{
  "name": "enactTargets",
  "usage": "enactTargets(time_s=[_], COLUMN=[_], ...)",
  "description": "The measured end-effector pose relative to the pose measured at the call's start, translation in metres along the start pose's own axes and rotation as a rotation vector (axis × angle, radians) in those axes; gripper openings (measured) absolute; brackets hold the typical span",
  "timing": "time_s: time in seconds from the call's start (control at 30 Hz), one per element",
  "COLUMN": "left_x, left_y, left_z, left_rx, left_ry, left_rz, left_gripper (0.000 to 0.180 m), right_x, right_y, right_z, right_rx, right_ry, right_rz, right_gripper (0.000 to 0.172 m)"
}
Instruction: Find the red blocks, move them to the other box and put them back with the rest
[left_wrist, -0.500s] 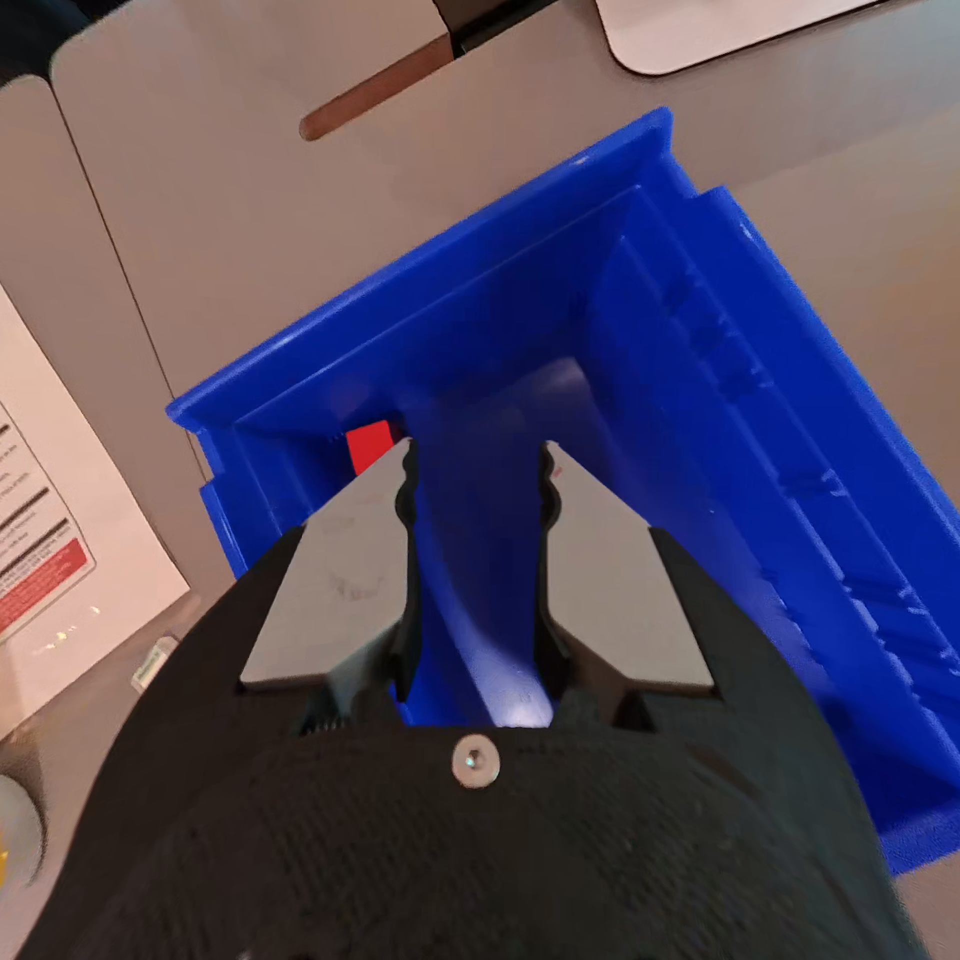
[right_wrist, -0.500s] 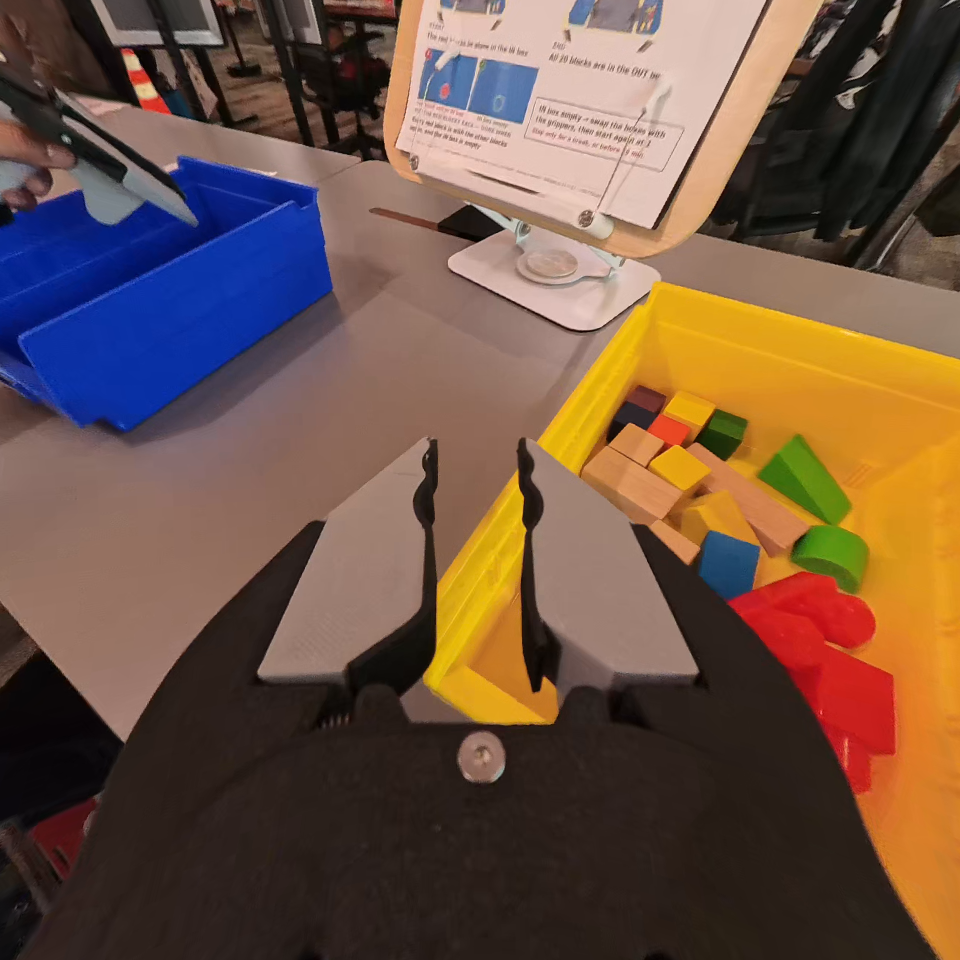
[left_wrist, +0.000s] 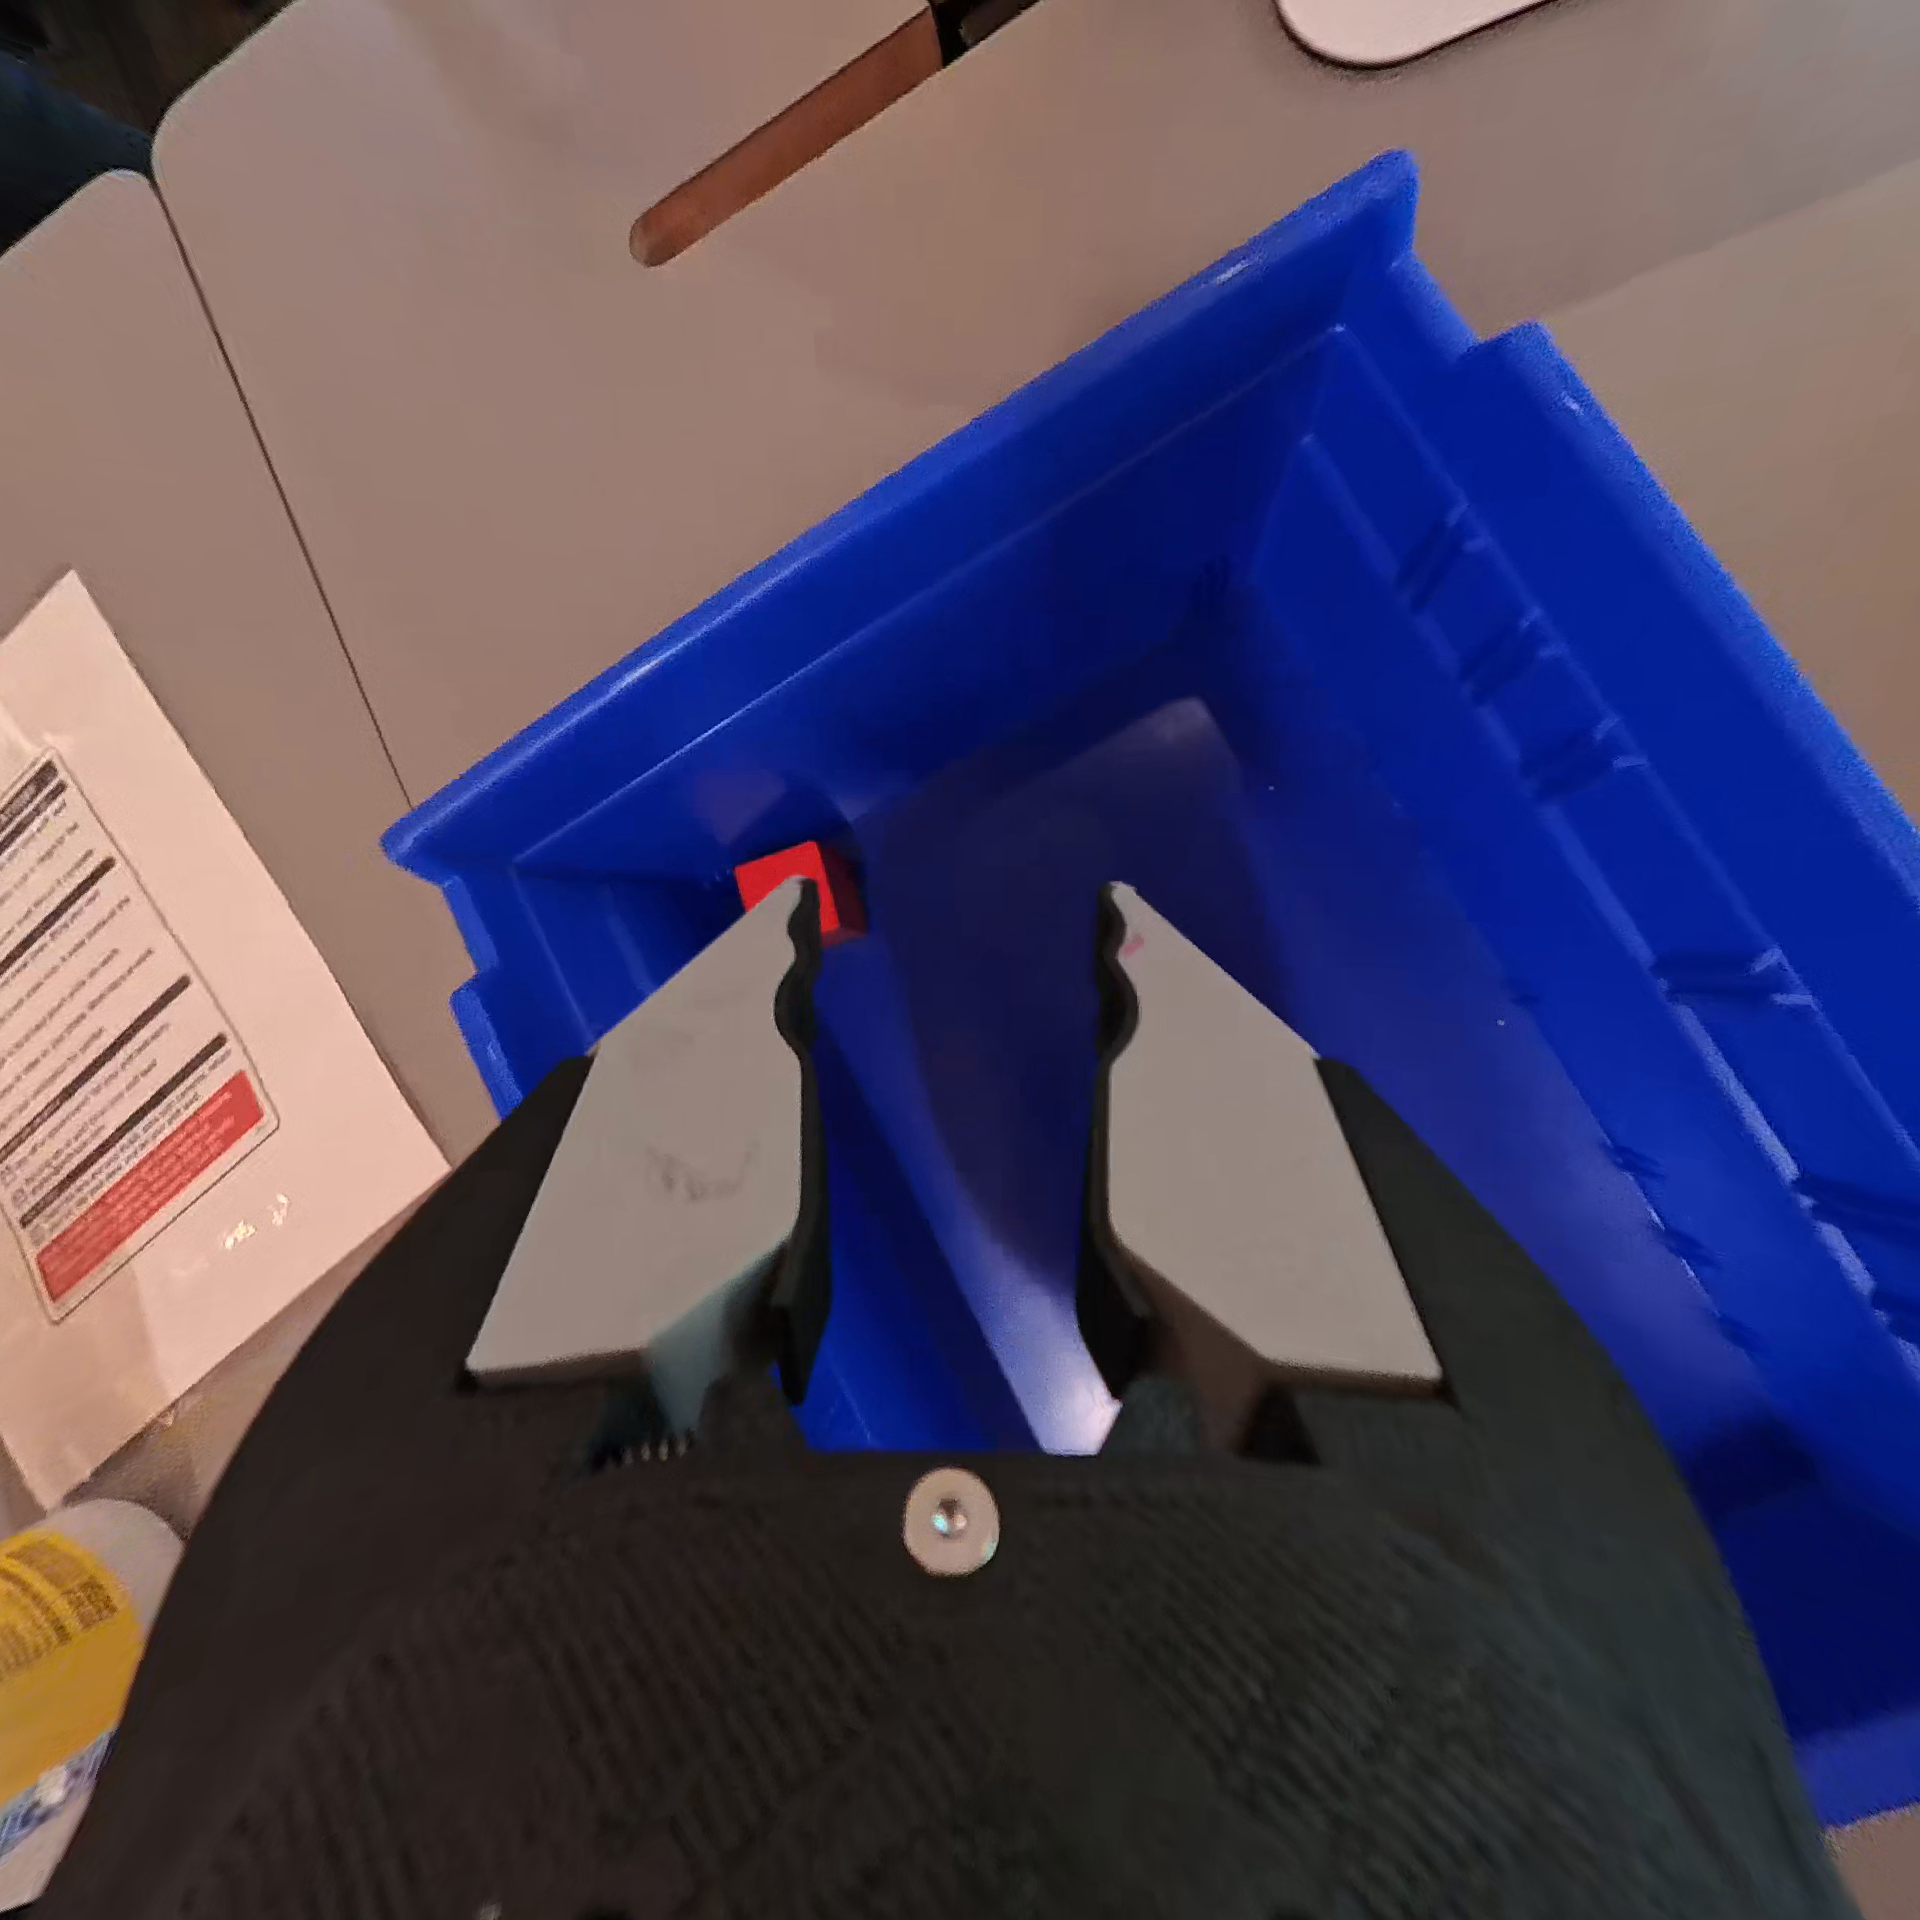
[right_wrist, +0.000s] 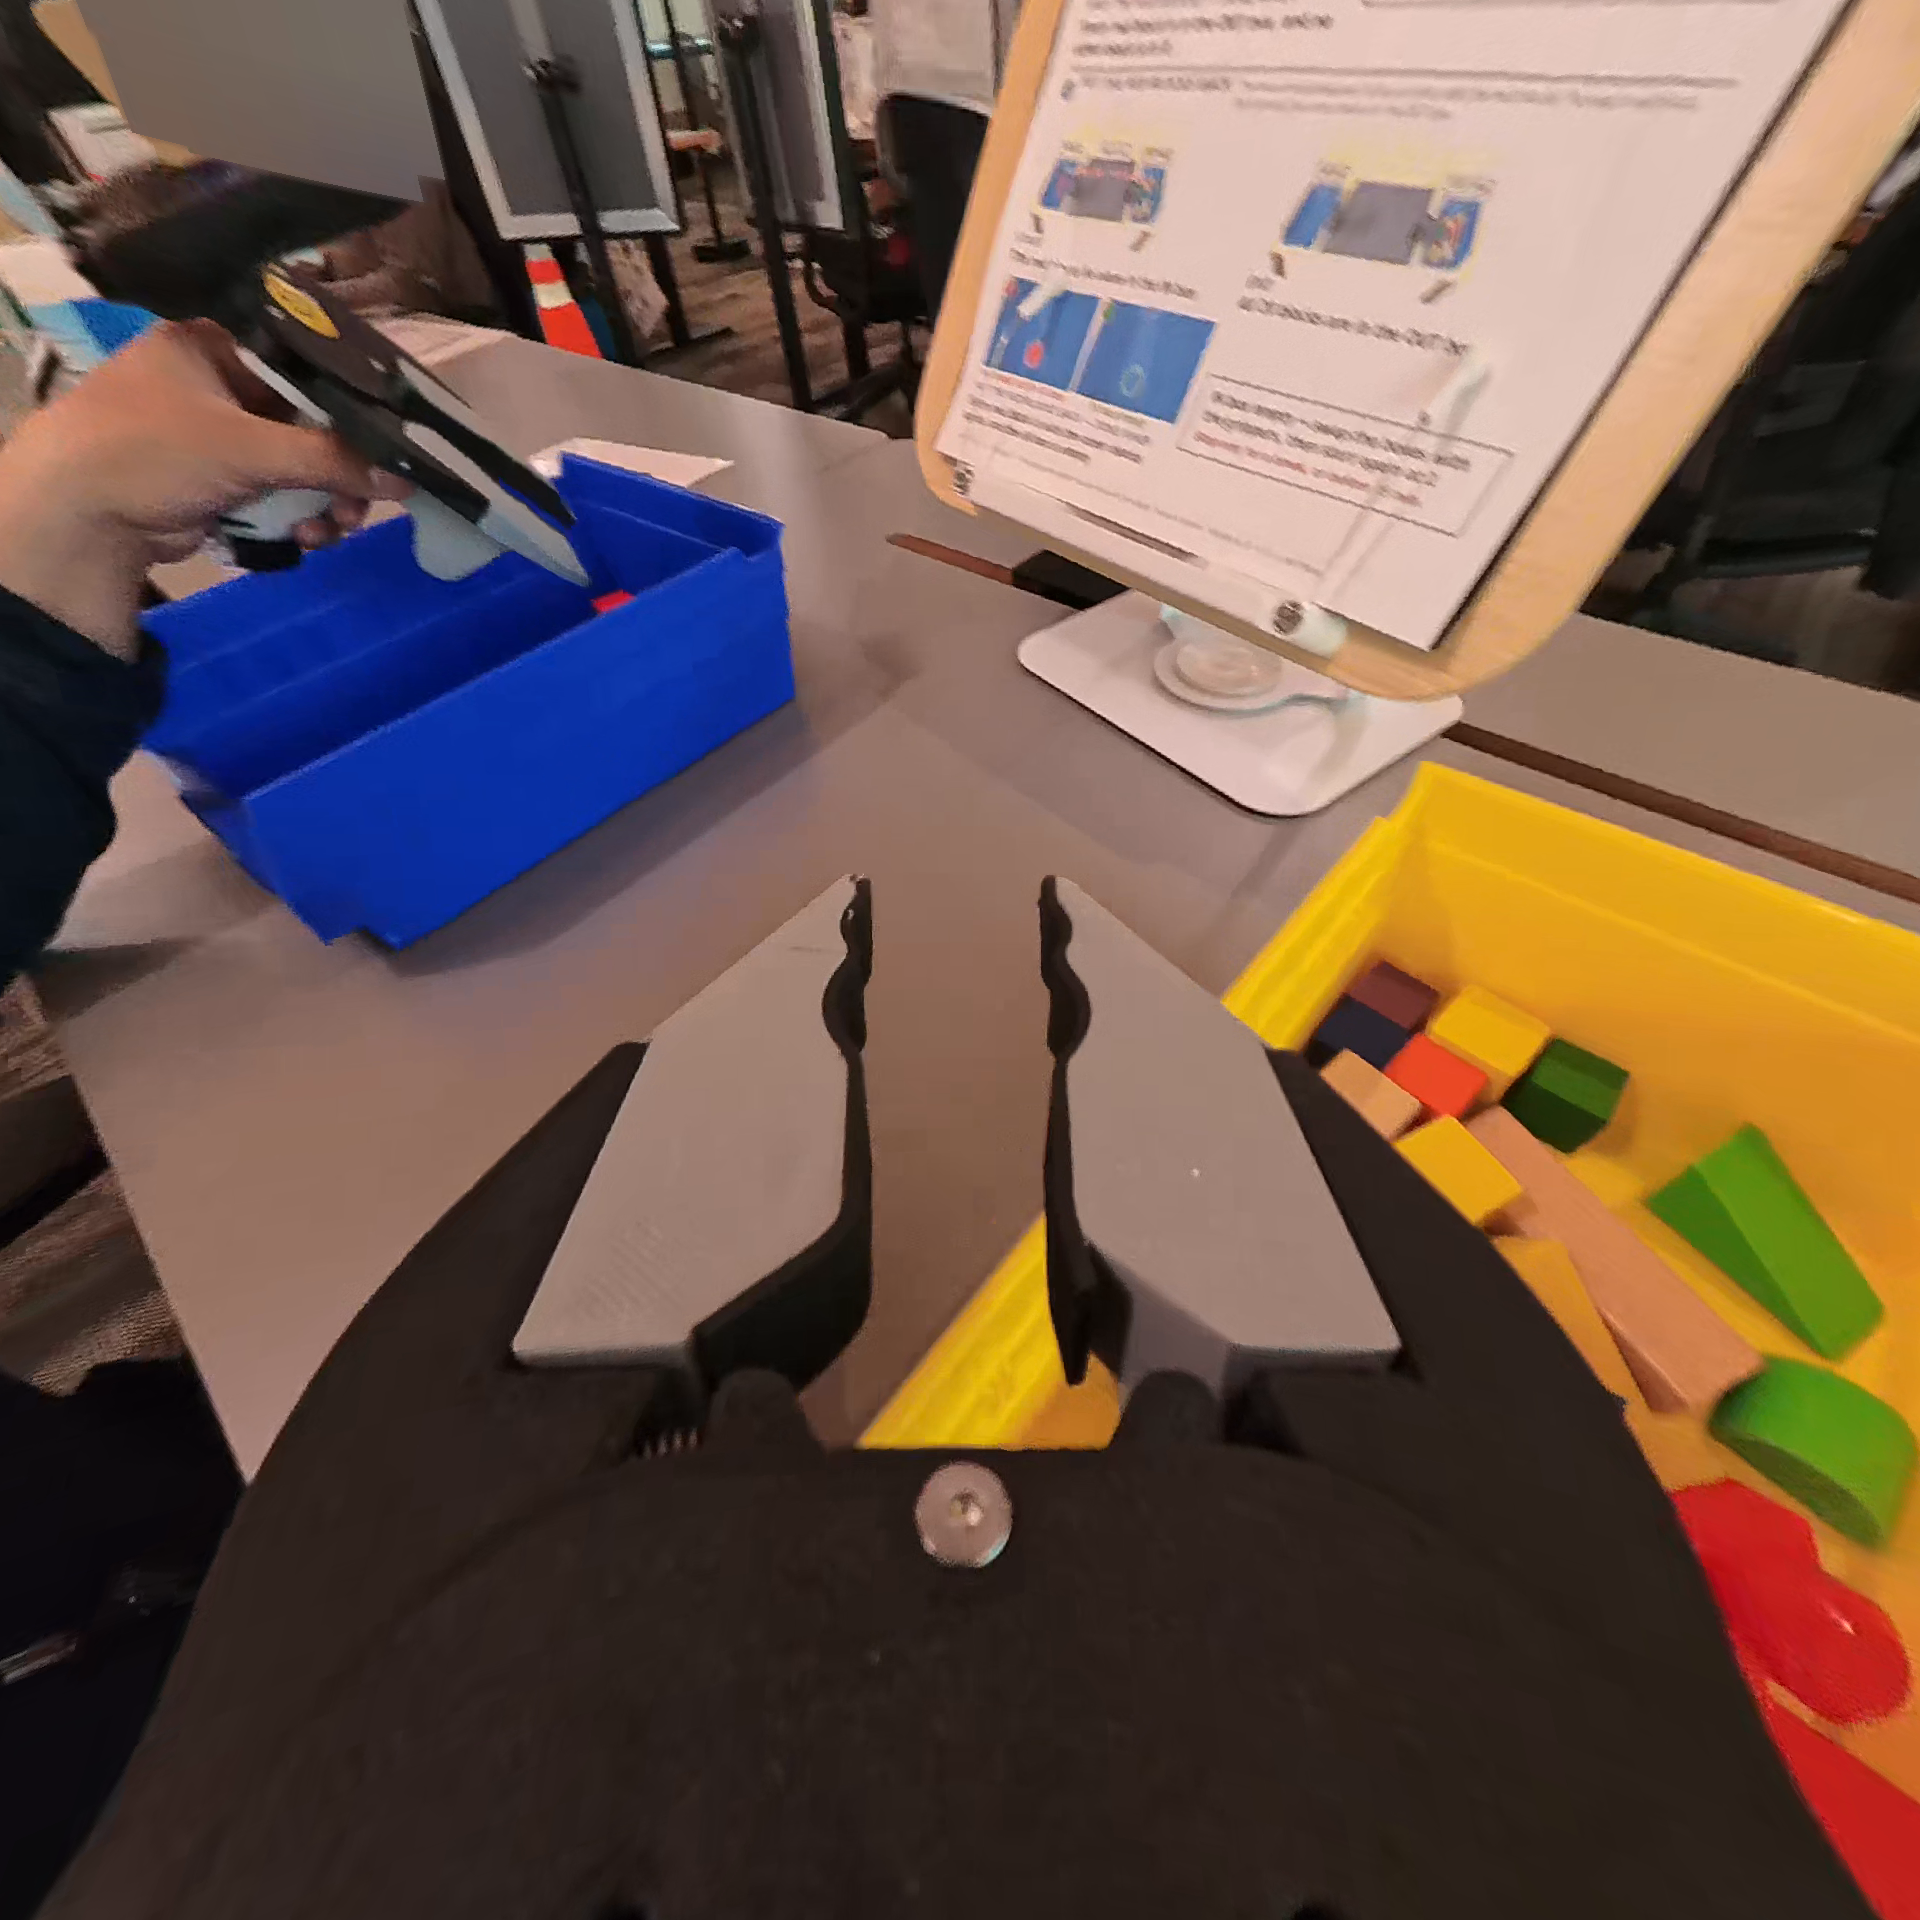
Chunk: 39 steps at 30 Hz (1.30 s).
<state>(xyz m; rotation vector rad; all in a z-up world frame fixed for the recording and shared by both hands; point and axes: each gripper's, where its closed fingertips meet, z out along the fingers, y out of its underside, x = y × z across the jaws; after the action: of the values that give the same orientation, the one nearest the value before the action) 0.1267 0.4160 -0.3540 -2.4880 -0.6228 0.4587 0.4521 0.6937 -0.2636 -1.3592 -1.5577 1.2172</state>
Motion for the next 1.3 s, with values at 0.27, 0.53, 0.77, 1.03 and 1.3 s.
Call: enactTargets(time_s=[0.27, 0.53, 0.77, 1.03, 1.3], left_x=[-0.025, -0.029, -0.03, -0.002, 0.009], left_y=[0.017, 0.026, 0.032, 0.038, 0.061], left_z=[0.029, 0.063, 0.063, 0.042, 0.057], left_rx=[-0.1, -0.25, -0.291, -0.219, -0.352], left_ry=[0.014, -0.008, -0.039, 0.085, 0.145], left_rz=[-0.117, -0.148, -0.182, -0.193, -0.123], left_gripper=[0.051, 0.047, 0.06, 0.057, 0.055], right_x=[-0.039, -0.04, -0.041, -0.05, -0.056], right_y=[-0.044, -0.04, -0.042, -0.043, -0.04], right_z=[-0.009, -0.012, -0.029, -0.033, -0.026], right_rx=[0.109, 0.11, 0.132, 0.135, 0.12], right_ry=[-0.045, -0.039, -0.018, -0.023, -0.038], right_rz=[-0.096, -0.105, -0.127, -0.147, -0.146], right_gripper=[0.032, 0.032, 0.032, 0.032, 0.032])
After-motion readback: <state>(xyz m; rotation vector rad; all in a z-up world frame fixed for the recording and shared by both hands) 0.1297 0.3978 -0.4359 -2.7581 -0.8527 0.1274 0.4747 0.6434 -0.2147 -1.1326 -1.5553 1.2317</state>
